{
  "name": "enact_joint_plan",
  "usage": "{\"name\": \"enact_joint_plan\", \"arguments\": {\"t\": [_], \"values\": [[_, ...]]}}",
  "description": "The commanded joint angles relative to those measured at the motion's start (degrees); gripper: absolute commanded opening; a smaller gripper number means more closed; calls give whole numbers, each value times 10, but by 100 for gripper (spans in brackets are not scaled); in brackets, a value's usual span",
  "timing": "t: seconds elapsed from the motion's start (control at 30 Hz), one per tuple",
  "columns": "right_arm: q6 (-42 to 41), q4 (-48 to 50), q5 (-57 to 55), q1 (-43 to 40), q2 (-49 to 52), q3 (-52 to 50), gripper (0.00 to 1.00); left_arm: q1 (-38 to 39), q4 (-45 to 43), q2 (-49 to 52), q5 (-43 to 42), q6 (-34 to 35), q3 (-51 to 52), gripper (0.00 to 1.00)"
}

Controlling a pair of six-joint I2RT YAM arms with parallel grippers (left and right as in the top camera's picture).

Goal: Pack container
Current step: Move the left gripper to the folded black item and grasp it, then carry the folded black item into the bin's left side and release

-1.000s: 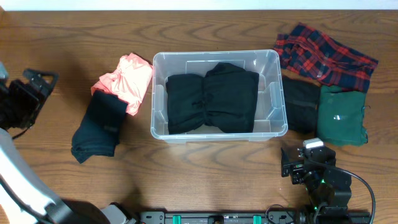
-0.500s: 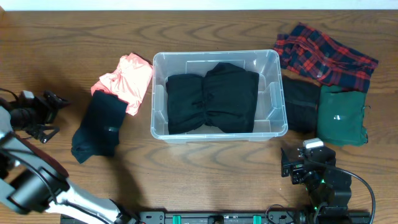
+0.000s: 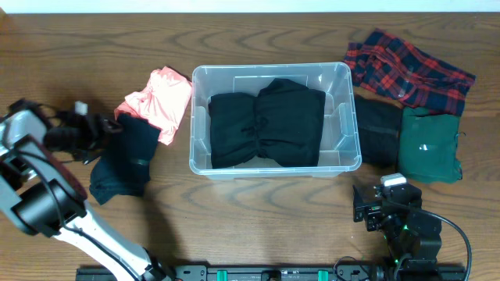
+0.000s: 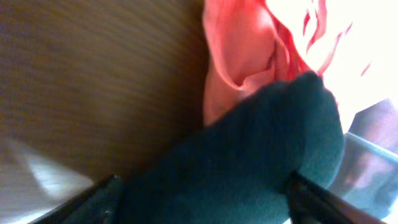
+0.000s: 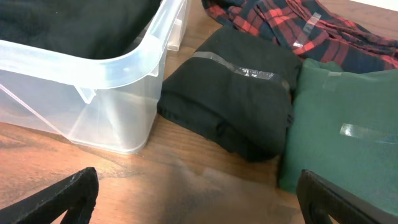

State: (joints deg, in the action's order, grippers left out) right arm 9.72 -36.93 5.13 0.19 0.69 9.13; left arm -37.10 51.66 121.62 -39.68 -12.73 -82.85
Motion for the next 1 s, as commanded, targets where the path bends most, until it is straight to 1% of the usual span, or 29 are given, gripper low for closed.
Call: {"name": "enact_joint_plan", "arguments": {"t": [0.0,0.03,0.1,0.17,0.2,0.23,0.27,0.3,0.37,0.43,0.6,0.7,0.83,0.87,0.97], "values": [[5,0,-4,-2,-3,-2,99,42,19,11,68,-26,2,65],[5,0,-4,-2,-3,-2,99,49,23,11,85,-26,2,57],[5,1,-4,-2,-3,-2,99,57,28,11,105,-19,2,45],[5,0,-4,-2,-3,-2,99,59,32,11,107,-18,2,34],[5,1,-4,-2,-3,-2,99,59,36,11,107,-17,2,25],[5,0,-4,-2,-3,-2,99,58,38,11,106,-17,2,19],[5,1,-4,-2,-3,-2,99,57,41,11,106,-16,2,10],[5,1,-4,-2,-3,-2,99,56,45,10,105,-15,2,6],[5,0,-4,-2,-3,-2,99,54,57,7,88,-9,1,6],[5,1,-4,-2,-3,-2,99,54,80,0,65,14,-7,6],[5,0,-4,-2,-3,-2,99,54,164,-40,12,14,-50,6],[5,0,-4,-2,-3,-2,99,55,210,-89,-48,11,-71,6],[5,0,-4,-2,-3,-2,99,64,218,-175,-148,9,-72,6],[5,0,-4,-2,-3,-2,99,72,214,-214,-177,21,-72,6],[5,1,-4,-2,-3,-2,99,94,194,-273,-184,83,-72,6]]}}
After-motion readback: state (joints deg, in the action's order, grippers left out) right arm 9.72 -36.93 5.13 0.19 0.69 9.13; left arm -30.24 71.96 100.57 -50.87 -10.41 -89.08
